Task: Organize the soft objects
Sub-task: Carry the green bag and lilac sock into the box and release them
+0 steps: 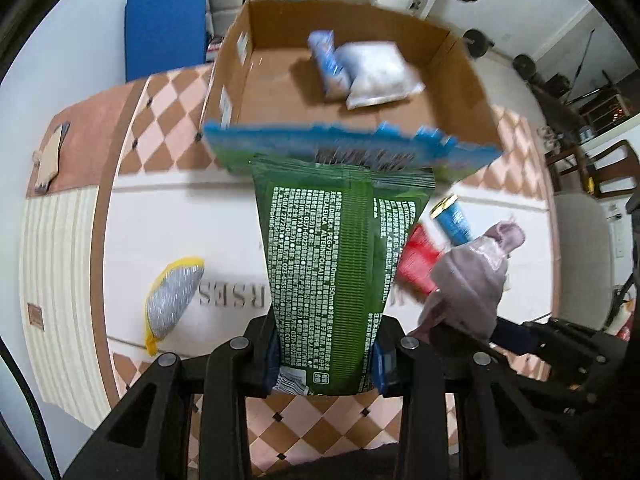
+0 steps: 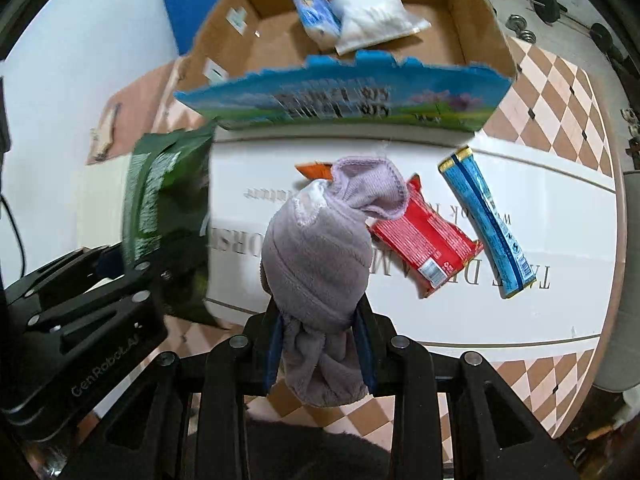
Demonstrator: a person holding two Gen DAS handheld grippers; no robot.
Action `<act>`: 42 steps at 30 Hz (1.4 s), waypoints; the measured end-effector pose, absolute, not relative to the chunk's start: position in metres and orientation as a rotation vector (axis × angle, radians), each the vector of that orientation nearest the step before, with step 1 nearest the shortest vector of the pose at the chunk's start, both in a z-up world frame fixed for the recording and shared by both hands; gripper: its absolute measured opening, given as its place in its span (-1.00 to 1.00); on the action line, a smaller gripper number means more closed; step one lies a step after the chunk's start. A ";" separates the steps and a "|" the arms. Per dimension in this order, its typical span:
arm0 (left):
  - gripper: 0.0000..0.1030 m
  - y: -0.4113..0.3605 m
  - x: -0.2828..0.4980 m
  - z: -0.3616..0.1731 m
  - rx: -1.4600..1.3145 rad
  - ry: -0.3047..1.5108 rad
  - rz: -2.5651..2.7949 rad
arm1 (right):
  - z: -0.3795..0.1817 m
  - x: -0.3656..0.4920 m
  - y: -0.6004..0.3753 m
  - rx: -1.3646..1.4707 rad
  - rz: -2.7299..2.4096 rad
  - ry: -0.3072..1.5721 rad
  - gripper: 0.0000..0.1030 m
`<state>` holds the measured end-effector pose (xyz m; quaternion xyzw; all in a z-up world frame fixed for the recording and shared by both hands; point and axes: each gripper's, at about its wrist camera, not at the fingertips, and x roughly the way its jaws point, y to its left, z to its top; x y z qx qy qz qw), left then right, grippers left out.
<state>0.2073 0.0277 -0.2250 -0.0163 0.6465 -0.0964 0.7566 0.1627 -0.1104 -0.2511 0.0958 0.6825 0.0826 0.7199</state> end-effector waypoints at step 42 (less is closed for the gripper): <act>-0.37 0.009 0.554 -0.359 0.119 1.709 -0.085 | -0.338 0.524 -0.187 0.013 -0.130 1.531 -0.19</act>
